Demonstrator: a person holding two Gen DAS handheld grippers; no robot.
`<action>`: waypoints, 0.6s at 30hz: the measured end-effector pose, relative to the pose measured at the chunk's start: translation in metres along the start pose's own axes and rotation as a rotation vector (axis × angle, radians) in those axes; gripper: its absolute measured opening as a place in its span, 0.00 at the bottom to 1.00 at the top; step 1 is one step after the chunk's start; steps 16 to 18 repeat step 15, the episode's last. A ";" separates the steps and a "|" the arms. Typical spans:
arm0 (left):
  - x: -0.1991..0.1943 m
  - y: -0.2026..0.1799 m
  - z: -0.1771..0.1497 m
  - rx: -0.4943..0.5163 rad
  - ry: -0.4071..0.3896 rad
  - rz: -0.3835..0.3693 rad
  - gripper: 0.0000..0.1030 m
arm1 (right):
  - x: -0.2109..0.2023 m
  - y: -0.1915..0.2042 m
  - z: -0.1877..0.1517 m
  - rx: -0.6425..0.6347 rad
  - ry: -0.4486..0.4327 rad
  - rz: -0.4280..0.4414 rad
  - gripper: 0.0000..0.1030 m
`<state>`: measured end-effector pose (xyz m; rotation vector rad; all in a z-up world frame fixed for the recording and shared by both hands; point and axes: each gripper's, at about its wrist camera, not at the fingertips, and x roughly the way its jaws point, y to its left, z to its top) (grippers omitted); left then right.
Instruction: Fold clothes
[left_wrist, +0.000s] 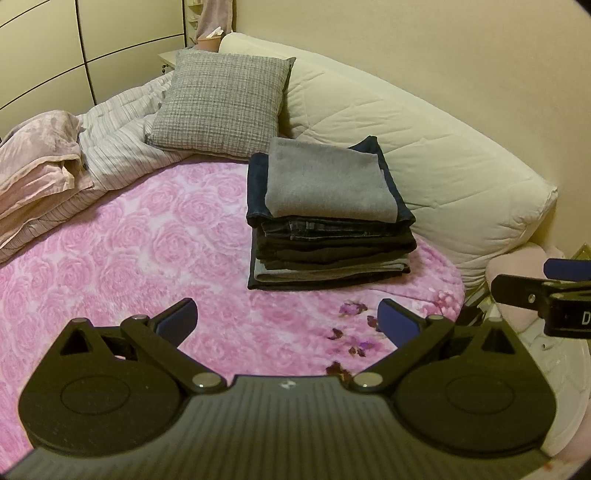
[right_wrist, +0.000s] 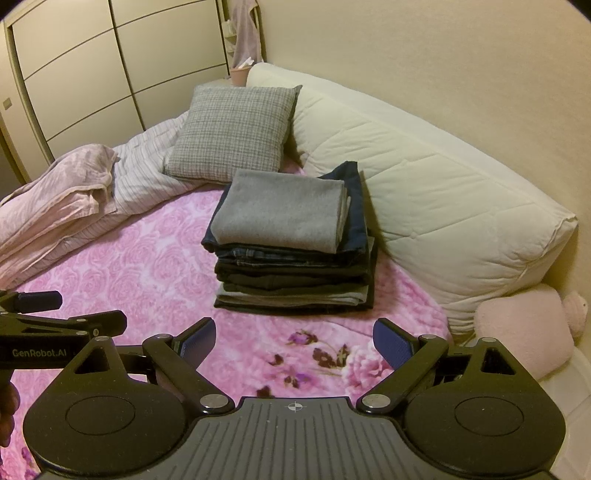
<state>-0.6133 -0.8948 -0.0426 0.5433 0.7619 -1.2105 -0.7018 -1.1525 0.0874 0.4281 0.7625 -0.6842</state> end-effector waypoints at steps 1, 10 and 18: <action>0.000 0.000 0.000 0.000 -0.001 0.001 0.99 | 0.000 0.000 0.000 0.000 0.000 0.000 0.87; -0.004 -0.003 0.000 0.007 -0.013 -0.001 0.99 | -0.001 -0.001 0.002 0.001 -0.002 0.001 0.87; -0.008 -0.005 0.000 0.007 -0.044 0.000 0.99 | -0.002 -0.002 0.003 0.001 -0.002 0.002 0.87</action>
